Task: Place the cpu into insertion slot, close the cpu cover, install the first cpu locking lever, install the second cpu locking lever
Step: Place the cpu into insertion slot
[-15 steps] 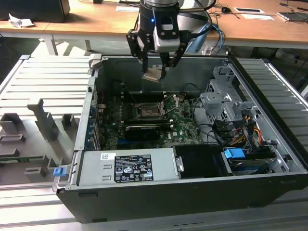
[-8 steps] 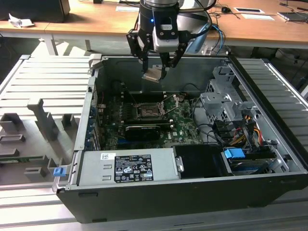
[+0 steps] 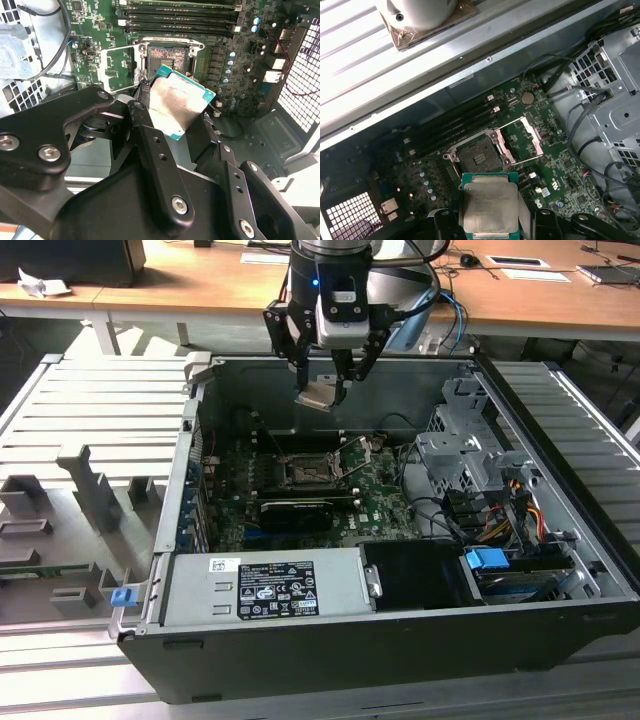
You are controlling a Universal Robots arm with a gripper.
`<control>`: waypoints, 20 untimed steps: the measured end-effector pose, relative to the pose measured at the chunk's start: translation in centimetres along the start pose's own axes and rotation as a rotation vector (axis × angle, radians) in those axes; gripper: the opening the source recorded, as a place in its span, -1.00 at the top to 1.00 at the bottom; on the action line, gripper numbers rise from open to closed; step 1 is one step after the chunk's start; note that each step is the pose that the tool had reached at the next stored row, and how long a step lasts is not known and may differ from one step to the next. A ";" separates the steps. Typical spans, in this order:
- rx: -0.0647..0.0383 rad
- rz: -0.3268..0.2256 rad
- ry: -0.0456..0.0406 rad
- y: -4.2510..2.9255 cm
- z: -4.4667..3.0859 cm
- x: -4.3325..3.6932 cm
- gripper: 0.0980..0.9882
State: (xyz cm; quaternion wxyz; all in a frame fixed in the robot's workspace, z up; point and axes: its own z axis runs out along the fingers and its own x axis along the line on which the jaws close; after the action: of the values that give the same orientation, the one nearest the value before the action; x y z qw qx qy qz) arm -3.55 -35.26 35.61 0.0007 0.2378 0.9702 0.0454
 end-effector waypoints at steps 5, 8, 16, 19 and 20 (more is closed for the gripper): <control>0.000 0.012 -0.0010 0.00 0.02 0.00 0.03; 0.000 0.021 -0.0018 0.00 0.04 0.00 0.03; -0.001 0.043 -0.0038 -0.01 0.06 0.00 0.03; -0.001 0.050 -0.0044 -0.01 0.07 0.00 0.03; -0.001 0.054 -0.0047 -0.01 0.07 0.00 0.03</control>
State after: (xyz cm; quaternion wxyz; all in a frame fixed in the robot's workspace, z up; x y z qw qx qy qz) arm -3.55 -35.26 35.54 0.0019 0.2639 0.9635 0.0454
